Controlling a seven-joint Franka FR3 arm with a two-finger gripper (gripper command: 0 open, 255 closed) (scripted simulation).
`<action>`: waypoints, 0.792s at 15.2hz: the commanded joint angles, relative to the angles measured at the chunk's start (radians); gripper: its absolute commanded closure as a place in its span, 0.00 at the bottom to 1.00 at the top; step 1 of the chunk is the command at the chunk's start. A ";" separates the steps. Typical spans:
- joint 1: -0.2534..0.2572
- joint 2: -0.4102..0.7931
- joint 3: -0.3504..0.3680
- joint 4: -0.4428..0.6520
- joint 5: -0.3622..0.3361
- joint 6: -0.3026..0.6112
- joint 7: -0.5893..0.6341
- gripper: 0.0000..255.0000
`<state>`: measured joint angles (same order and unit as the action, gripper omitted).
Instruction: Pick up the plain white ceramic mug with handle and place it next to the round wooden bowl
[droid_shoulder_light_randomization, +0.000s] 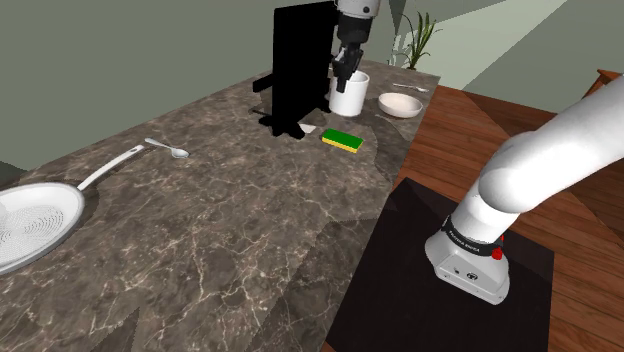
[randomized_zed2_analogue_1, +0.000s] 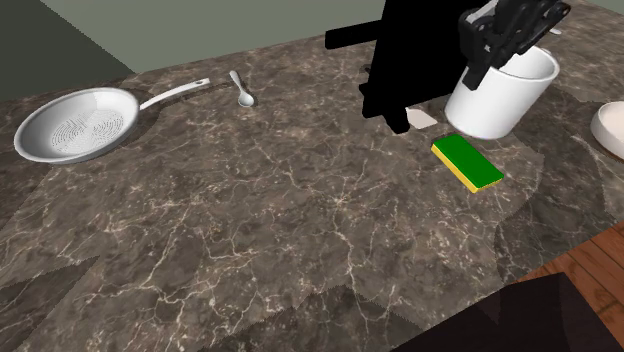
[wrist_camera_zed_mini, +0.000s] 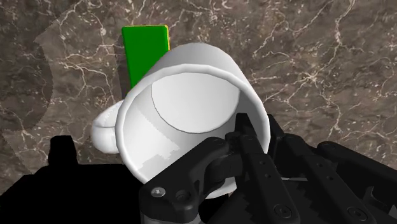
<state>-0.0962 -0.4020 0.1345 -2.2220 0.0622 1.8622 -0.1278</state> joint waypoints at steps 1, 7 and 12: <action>-0.020 0.012 -0.035 0.006 -0.014 0.004 -0.050 1.00; -0.076 0.068 -0.135 0.057 -0.047 0.007 -0.190 1.00; -0.120 0.142 -0.213 0.130 -0.063 0.006 -0.305 1.00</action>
<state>-0.2054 -0.2774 -0.0589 -2.1094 0.0026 1.8683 -0.4028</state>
